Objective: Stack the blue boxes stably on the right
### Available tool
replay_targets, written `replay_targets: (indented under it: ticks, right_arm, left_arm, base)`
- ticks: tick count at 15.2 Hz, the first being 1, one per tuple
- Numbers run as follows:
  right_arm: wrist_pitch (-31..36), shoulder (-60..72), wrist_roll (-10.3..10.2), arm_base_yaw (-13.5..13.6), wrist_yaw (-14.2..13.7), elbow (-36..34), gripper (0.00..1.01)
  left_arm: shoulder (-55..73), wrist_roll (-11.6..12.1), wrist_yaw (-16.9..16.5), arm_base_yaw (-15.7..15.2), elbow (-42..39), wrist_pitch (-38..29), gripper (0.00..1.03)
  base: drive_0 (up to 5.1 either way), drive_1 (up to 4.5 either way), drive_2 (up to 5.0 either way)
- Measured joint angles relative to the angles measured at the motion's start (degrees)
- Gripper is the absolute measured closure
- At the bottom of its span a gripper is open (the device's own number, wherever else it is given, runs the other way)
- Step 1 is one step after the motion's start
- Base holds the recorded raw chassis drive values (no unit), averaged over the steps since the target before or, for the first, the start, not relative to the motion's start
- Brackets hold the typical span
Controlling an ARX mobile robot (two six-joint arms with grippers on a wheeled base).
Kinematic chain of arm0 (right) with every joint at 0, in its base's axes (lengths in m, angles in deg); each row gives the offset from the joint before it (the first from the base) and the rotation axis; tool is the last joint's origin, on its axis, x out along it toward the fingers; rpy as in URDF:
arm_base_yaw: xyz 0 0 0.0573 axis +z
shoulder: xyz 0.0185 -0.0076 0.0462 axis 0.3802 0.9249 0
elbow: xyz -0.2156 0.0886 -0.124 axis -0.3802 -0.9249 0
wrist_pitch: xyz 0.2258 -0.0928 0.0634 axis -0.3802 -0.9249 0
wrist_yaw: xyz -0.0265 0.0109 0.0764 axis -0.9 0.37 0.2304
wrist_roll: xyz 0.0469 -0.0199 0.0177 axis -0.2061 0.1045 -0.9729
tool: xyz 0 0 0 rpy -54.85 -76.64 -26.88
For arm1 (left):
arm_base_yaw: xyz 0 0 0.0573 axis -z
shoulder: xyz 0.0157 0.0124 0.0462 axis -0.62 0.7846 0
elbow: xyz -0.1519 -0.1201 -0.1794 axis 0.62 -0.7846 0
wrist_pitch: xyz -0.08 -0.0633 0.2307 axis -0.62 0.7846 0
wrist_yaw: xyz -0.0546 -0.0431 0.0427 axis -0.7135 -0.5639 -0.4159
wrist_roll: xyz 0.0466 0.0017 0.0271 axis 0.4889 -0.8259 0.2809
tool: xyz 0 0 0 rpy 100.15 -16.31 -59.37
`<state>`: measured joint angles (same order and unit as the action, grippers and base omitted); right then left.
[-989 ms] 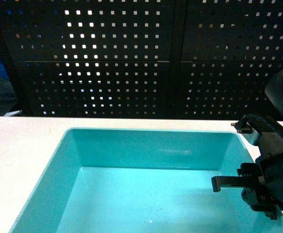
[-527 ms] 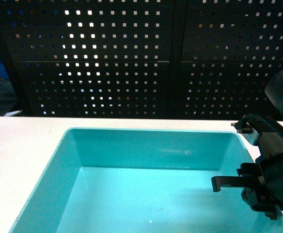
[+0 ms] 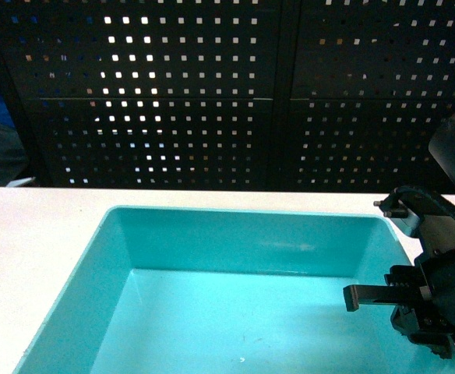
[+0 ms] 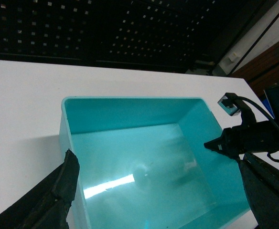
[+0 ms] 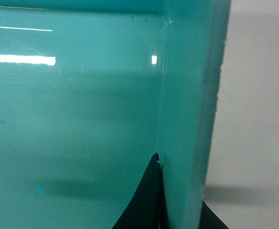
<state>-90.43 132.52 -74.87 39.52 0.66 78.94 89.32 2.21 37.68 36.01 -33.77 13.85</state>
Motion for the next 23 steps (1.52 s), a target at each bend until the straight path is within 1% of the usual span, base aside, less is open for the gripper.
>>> replay_targets:
  ticks: [5, 7, 8, 9, 10, 11, 12, 13, 15, 17, 18, 20, 21, 22, 23]
  right_arm:
    - [0.0, 0.0, 0.0, 0.0, 0.0, 0.0, 0.99]
    - [0.0, 0.0, 0.0, 0.0, 0.0, 0.0, 0.99]
    - [0.0, 0.0, 0.0, 0.0, 0.0, 0.0, 0.99]
    - [0.0, 0.0, 0.0, 0.0, 0.0, 0.0, 0.99]
    - [0.0, 0.0, 0.0, 0.0, 0.2, 0.0, 0.99]
    - [0.0, 0.0, 0.0, 0.0, 0.2, 0.0, 0.99]
    - [0.0, 0.0, 0.0, 0.0, 0.2, 0.0, 0.99]
    - [0.0, 0.0, 0.0, 0.0, 0.2, 0.0, 0.99]
    - [0.0, 0.0, 0.0, 0.0, 0.2, 0.0, 0.99]
    - [0.0, 0.0, 0.0, 0.0, 0.2, 0.0, 0.99]
    - [0.0, 0.0, 0.0, 0.0, 0.1, 0.0, 0.99]
    - [0.0, 0.0, 0.0, 0.0, 0.2, 0.0, 0.99]
    - [-0.1, -0.1, 0.0, 0.0, 0.2, 0.0, 0.99]
    - [-0.1, -0.1, 0.0, 0.0, 0.2, 0.0, 0.99]
    - [-0.1, -0.1, 0.0, 0.0, 0.2, 0.0, 0.99]
  left_arm:
    - [0.1, 0.0, 0.0, 0.1, 0.0, -0.4, 0.05]
    - [5.4, -0.2, 0.0, 4.3, 1.2, -3.9, 0.05]
    - [9.0, 0.3, 1.1, 7.0, 2.2, -3.1, 0.05]
    - [12.3, 1.1, 2.2, 8.9, 2.5, -3.6, 0.05]
    - [17.1, 2.8, 4.4, 11.3, 2.6, -4.5, 0.05]
    - [22.6, 5.0, 8.0, 12.6, 3.1, -5.6, 0.05]
    - [25.5, 6.2, 10.3, 12.5, 4.4, -5.3, 0.05]
    - [27.2, 6.6, 10.9, 12.0, 6.1, -3.8, 0.05]
    - [29.5, 6.7, 14.1, 9.5, 11.3, -5.6, 0.05]
    - [31.1, 6.9, 14.8, 8.2, 14.7, -1.4, 0.05]
    - [33.5, 7.5, 16.8, 8.0, 14.3, -1.1, 0.05]
    - [37.7, 9.4, 18.8, 8.2, 13.1, -5.3, 0.05]
    - [39.1, 10.9, 19.9, 8.7, 12.7, -7.2, 0.05]
    - [40.1, 12.1, 20.2, 9.3, 12.7, -8.6, 0.05]
    - [41.1, 12.9, 20.1, 9.7, 12.7, -9.1, 0.05]
  base:
    - [0.0, 0.00, 0.0]
    - [0.0, 0.00, 0.0]
    - [0.0, 0.00, 0.0]
    - [0.0, 0.00, 0.0]
    - [0.0, 0.00, 0.0]
    - [0.0, 0.00, 0.0]
    - [0.0, 0.00, 0.0]
    - [0.0, 0.00, 0.0]
    - [0.0, 0.00, 0.0]
    - [0.0, 0.00, 0.0]
    - [0.0, 0.00, 0.0]
    - [0.0, 0.00, 0.0]
    - [0.0, 0.00, 0.0]
    - [0.0, 0.00, 0.0]
    - [0.0, 0.00, 0.0]
